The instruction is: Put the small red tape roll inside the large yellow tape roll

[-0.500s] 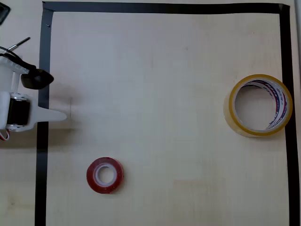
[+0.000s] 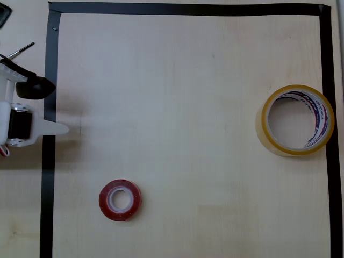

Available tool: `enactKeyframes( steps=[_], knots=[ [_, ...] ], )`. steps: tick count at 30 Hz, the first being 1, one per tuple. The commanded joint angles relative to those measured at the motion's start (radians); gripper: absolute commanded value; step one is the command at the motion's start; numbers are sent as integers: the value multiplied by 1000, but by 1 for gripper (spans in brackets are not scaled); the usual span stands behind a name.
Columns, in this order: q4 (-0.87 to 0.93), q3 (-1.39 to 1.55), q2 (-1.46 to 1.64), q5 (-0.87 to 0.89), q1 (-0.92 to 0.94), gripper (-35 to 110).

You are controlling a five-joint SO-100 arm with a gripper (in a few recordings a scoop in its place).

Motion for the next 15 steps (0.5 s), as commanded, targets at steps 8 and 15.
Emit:
enactKeyframes(
  steps=[8,15],
  knots=[
    [-3,-207,8,2,110,0],
    [-152,-403,-410,5,206,0]
  ],
)
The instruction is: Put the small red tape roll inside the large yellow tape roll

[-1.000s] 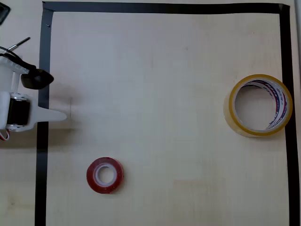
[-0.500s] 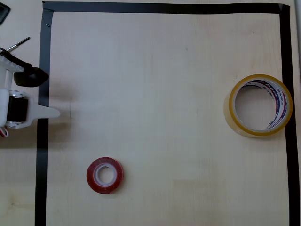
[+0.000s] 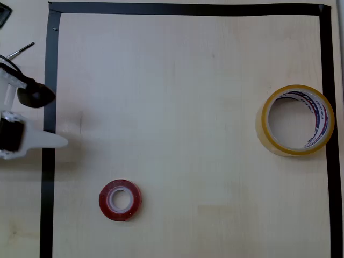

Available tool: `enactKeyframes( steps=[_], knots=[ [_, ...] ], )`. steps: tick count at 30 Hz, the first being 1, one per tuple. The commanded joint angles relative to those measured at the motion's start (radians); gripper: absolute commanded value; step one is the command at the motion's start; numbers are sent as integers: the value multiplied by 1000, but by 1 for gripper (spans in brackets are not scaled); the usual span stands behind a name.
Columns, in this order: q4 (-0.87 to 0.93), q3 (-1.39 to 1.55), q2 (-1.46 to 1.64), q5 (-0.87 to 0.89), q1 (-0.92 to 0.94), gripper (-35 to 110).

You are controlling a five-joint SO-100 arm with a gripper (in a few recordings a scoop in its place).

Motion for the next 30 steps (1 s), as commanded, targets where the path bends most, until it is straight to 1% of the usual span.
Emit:
enactKeyframes(
  steps=[1,6,14,21,30],
  knots=[
    [-87,-252,-296,5,74,0],
    [-98,-520,-687,3,163,0],
    [-101,-759,-1045,9,256,0],
    [-103,-810,-1173,11,287,0],
    [-112,-788,-1227,11,255,1]
  ],
)
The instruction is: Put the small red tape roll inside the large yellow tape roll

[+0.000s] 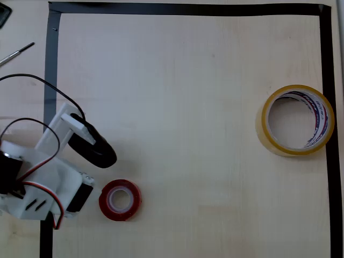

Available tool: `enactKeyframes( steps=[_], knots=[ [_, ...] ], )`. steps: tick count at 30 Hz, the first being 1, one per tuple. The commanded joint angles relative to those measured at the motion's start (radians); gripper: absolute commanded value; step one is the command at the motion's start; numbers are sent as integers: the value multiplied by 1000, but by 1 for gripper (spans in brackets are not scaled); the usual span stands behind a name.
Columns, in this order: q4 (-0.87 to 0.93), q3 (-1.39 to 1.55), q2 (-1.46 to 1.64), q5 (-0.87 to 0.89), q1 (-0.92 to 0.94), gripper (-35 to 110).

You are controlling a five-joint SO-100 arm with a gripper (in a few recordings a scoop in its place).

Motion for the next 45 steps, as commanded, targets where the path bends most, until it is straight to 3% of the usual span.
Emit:
enactKeyframes(
  steps=[1,14,30,45],
  knots=[
    [-15,-81,18,11,-8,3],
    [-40,-48,-5,11,-26,17],
    [-103,64,-21,14,-29,17],
    [-120,-6,-172,12,8,17]
  ],
)
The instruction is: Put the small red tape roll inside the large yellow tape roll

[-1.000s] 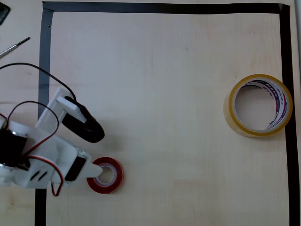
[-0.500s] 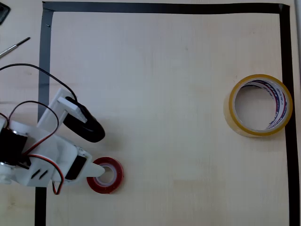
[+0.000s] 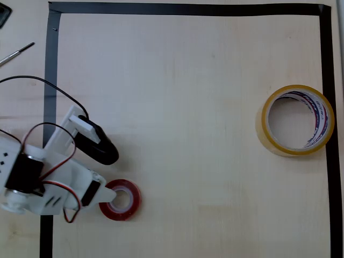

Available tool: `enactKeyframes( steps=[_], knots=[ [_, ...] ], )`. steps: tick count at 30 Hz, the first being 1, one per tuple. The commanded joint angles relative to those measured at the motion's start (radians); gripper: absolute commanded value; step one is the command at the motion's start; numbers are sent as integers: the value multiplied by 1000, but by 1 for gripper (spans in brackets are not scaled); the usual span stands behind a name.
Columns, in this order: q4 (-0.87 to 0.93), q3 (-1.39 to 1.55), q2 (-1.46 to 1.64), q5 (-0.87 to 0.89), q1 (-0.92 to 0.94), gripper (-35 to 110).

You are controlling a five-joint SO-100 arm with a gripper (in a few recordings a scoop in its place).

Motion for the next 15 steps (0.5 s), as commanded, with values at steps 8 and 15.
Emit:
enactKeyframes(
  steps=[8,15],
  knots=[
    [3,-101,-46,8,29,13],
    [3,-106,-40,6,35,0]
  ],
)
